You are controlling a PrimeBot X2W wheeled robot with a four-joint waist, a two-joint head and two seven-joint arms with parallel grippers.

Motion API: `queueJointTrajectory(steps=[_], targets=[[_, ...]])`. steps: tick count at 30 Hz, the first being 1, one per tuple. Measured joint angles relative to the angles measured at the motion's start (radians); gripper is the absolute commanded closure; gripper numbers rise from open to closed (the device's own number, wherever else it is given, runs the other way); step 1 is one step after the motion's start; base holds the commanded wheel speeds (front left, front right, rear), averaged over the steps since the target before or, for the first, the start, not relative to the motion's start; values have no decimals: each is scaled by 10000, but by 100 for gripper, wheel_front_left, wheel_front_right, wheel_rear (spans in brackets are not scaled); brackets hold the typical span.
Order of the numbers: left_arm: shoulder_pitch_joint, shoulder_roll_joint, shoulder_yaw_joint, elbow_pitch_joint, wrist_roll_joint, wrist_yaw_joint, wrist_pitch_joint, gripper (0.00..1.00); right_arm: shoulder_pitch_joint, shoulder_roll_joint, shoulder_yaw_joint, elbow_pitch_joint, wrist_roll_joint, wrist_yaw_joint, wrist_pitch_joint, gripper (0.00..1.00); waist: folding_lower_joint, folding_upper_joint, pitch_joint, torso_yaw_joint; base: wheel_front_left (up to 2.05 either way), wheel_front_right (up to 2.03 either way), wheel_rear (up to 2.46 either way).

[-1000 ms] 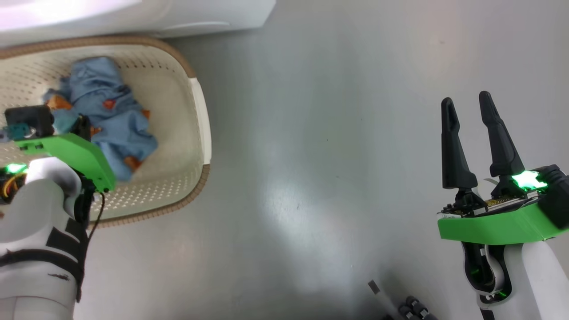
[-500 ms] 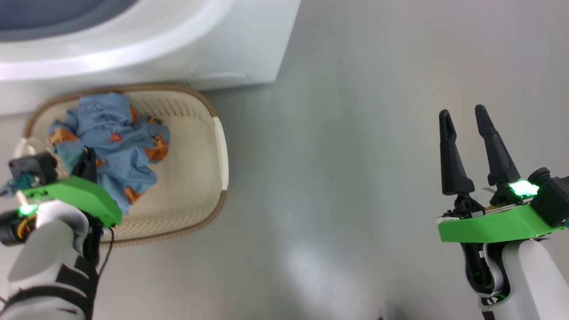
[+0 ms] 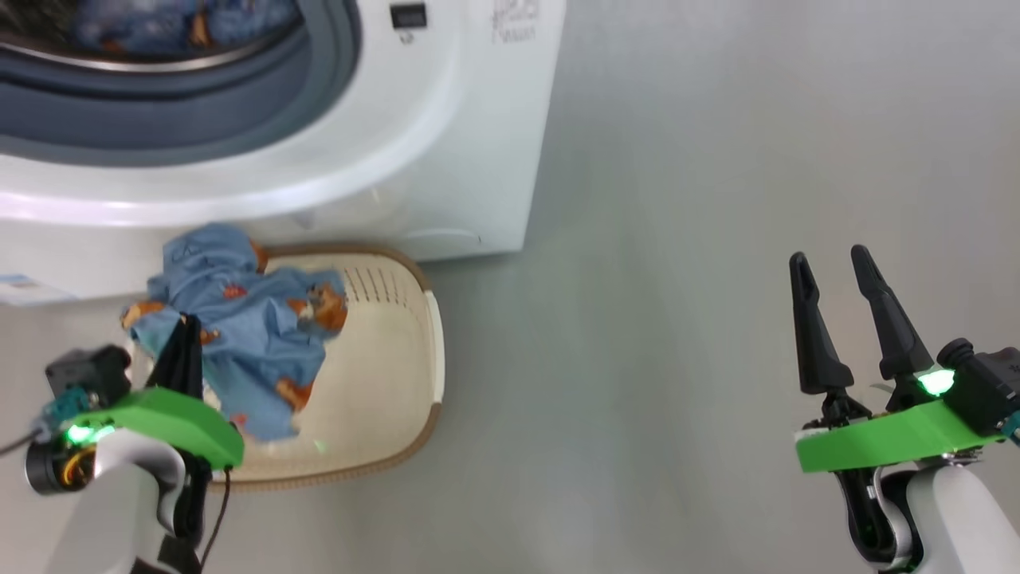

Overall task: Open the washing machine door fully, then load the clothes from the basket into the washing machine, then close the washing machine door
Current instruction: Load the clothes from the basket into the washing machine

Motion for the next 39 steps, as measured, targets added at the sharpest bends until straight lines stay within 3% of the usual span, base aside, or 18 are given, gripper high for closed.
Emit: queueJointTrajectory(steps=[17,39], targets=[[2739,61,474,-3264,261,-2,-2,100,1109,-293,69,270,84,0,0,0,0,-1,-2037,229,0,0,0],[5741,-907,1779,-6587,828,-2,-2,100,2260,-347,-81,230,123,0,0,0,0,0,-3185,477,0,0,0]])
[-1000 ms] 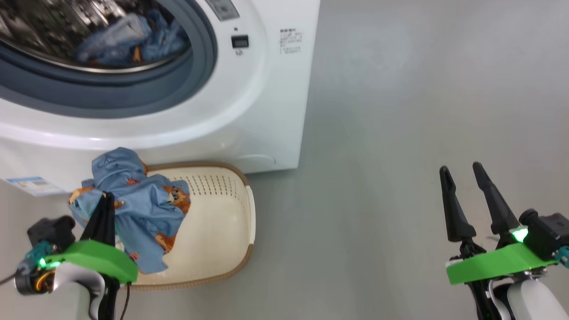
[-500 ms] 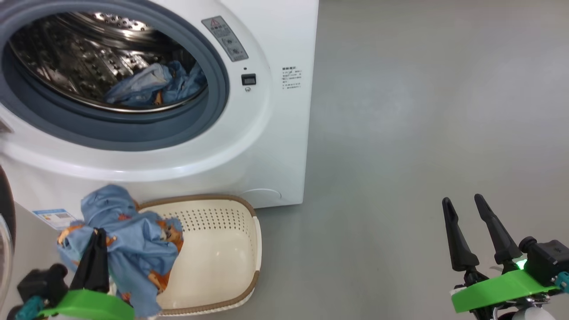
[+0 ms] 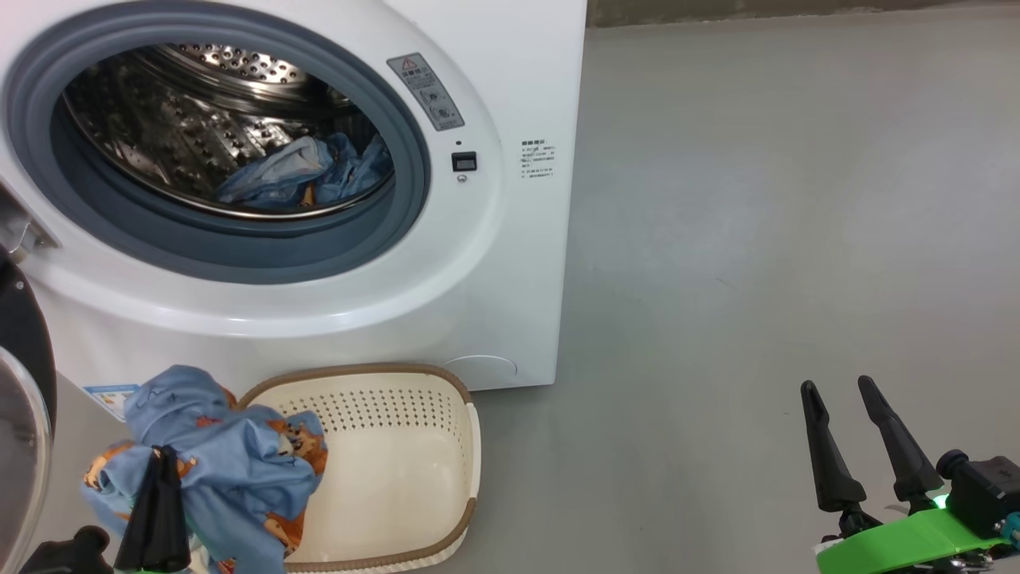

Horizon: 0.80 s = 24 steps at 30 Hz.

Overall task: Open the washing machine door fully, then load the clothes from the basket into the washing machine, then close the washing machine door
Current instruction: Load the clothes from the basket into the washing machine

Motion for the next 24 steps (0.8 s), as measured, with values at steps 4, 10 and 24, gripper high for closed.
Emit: queueJointTrajectory(steps=[4,10,24], targets=[[17,-15,54,-155,2,0,0,100,47,4,-8,-33,8,0,0,0,0,0,105,12,0,0,0],[-72,-23,128,-263,-13,0,0,100,68,48,-56,-84,150,0,0,0,0,0,462,-29,0,0,0],[-2851,522,-105,-351,-130,0,-15,100,-846,257,-102,-224,150,0,0,0,0,0,1972,-175,0,0,0]])
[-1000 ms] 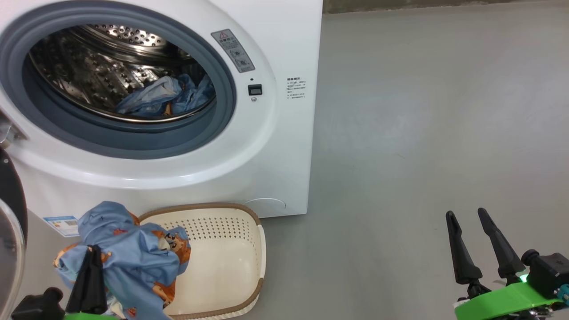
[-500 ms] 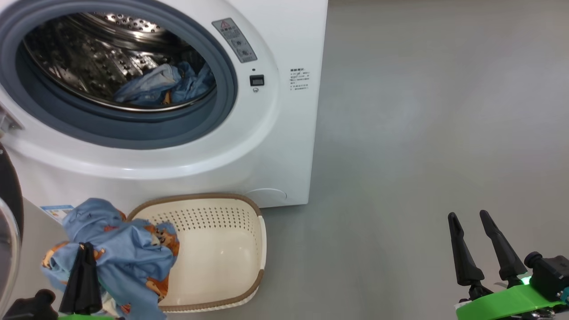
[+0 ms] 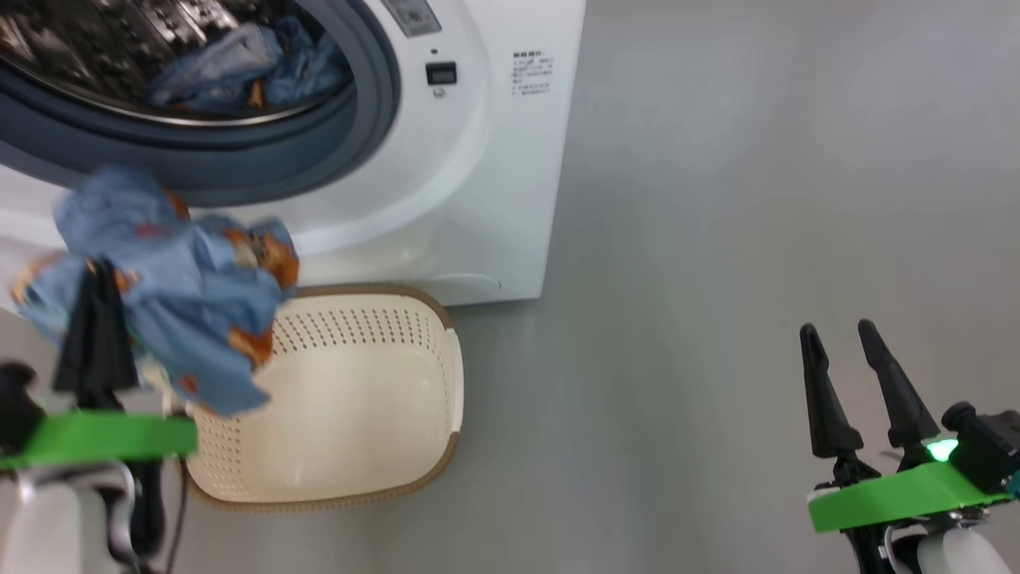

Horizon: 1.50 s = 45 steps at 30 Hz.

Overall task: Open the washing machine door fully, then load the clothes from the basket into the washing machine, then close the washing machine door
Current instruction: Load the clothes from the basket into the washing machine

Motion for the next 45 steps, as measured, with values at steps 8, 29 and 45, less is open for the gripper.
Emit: queueJointTrajectory(steps=[8,29,45], targets=[[-2434,435,-6,1001,-201,0,-25,100,-549,82,98,-31,0,0,0,0,0,0,819,-200,0,0,0],[-7676,1450,575,5586,-353,0,-27,100,-1647,621,288,-219,0,0,0,0,0,0,2579,-1198,0,0,0],[-8514,2372,788,4658,96,0,-27,100,-1728,821,759,-207,169,0,0,0,0,0,3073,-2263,0,0,0]])
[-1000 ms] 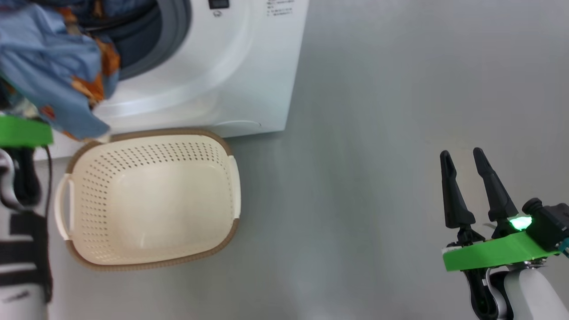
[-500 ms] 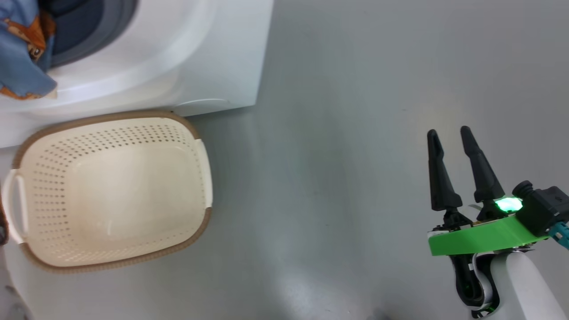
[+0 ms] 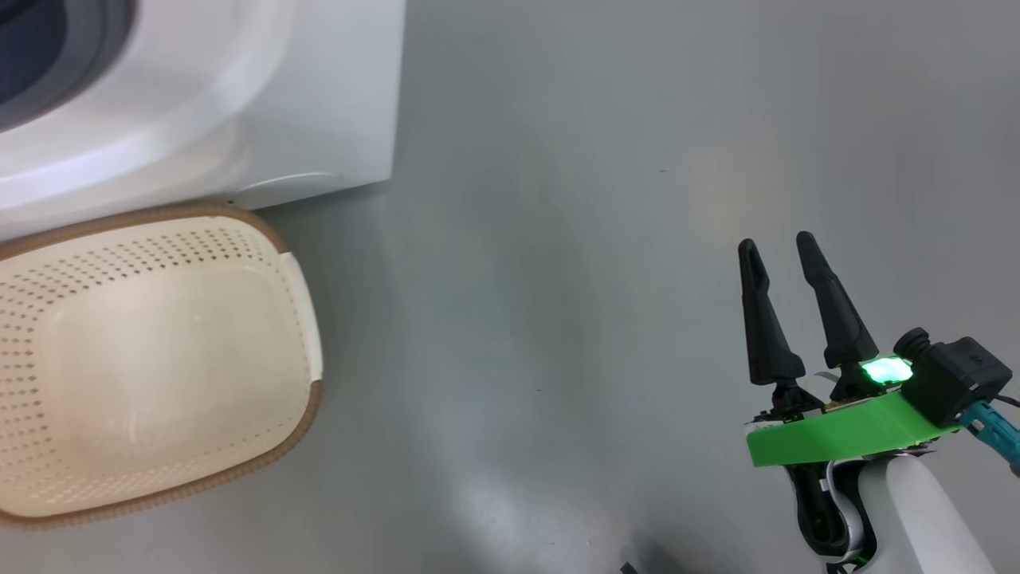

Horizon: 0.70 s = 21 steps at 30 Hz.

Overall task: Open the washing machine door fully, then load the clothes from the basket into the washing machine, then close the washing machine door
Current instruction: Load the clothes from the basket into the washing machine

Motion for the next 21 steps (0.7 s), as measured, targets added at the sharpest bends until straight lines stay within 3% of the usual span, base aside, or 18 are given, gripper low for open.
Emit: queueJointTrajectory(steps=[4,5,6,7,8,21], targets=[[6,238,107,-251,4,0,-2,100,2,63,40,-4,6,0,0,0,0,0,32,-222,0,0,0],[10,257,127,-115,4,0,-8,92,2,65,44,-4,10,0,0,0,0,0,45,-261,0,0,0],[43,259,132,4,10,0,-8,54,2,67,52,-8,10,0,0,0,0,0,59,-291,0,0,0],[68,255,159,102,19,0,-10,4,4,73,58,-8,10,0,0,0,0,0,73,-316,0,0,0],[83,245,217,174,17,0,-8,0,7,75,59,-12,10,0,0,0,0,0,88,-334,0,0,0],[247,146,301,309,38,0,-10,0,9,81,73,-10,100,0,0,0,0,0,-64,-221,0,0,0]])
